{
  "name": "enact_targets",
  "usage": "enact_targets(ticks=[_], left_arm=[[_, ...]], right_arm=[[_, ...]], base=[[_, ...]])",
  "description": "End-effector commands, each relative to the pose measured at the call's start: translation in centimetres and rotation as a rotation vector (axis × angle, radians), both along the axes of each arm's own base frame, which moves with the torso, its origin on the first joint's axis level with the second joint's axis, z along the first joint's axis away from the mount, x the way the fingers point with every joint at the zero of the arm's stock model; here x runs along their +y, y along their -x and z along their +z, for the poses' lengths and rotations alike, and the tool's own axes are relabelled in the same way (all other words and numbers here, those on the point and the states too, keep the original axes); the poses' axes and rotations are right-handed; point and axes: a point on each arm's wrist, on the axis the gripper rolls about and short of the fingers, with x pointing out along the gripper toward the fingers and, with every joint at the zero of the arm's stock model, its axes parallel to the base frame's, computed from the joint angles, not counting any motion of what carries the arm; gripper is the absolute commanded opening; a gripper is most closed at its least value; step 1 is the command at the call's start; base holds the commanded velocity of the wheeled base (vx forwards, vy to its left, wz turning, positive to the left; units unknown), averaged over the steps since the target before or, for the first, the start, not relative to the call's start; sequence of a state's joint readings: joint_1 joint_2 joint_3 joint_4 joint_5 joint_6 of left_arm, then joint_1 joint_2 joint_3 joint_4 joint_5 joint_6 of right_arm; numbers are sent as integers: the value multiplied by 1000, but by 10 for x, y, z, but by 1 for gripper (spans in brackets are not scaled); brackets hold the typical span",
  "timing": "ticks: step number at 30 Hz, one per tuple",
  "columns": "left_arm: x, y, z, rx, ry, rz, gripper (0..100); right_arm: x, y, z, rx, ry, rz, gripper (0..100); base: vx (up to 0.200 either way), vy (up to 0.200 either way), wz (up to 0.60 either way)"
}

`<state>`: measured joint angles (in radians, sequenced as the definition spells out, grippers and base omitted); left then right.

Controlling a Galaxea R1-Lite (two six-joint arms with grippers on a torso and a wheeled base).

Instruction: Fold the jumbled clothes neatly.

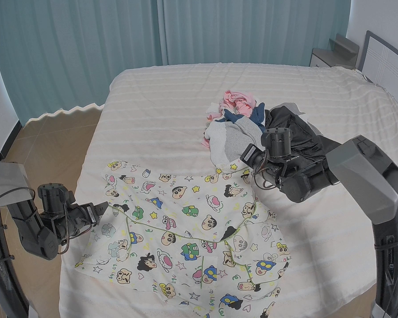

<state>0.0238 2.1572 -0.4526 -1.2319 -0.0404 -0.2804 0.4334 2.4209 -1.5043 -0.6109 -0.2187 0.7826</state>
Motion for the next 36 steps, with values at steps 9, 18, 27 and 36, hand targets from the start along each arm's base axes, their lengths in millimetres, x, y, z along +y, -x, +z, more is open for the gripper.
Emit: enact_targets(ticks=[9,18,27,36], left_arm=[[-49,47,-13,141,-41,-269,100],[-63,59,-28,237,-169,-384,100],[-72,57,-48,289,-316,-384,100],[-76,40,-54,261,-373,-340,100]], right_arm=[[-62,154,60,-18,116,95,0],[-94,220,73,-32,116,103,0],[-101,235,60,-13,115,114,0],[-101,242,60,-71,87,127,0]], base=[[0,0,0],[0,0,0],[0,0,0],[0,0,0]])
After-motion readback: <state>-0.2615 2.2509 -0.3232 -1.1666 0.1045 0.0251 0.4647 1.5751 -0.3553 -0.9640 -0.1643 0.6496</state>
